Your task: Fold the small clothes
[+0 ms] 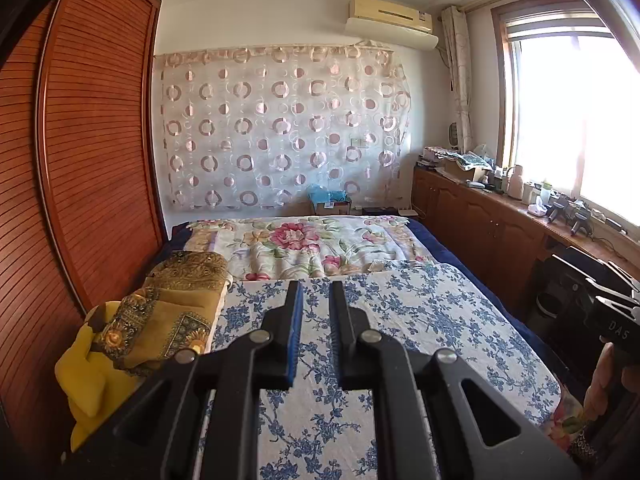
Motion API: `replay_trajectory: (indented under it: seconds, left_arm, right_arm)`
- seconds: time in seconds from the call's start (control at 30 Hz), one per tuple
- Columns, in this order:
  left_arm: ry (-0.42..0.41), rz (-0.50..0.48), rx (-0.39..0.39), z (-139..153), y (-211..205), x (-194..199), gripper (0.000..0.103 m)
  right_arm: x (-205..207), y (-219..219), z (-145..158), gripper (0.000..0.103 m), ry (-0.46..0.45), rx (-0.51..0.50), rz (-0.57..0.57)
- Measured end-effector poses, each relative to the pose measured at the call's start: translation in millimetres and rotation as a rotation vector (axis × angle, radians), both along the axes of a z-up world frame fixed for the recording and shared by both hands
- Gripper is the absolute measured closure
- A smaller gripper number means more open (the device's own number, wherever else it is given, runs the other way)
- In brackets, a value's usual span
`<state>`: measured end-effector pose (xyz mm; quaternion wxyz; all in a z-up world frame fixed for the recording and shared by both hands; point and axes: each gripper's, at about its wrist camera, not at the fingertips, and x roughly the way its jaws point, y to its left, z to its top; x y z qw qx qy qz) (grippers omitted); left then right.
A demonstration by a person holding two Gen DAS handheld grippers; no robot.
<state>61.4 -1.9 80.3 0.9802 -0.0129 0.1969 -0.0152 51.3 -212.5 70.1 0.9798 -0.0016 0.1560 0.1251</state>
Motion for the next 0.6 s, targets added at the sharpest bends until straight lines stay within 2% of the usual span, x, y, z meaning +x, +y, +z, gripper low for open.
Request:
replay_trajectory:
  seconds: [0.6]
  left_arm:
    - [-0.002,0.005,0.002,-2.3,5.9,-0.8,0.093]
  right_arm:
    - [1.7,6.3,0.6,0.030,-0.005,-0.002,0.001]
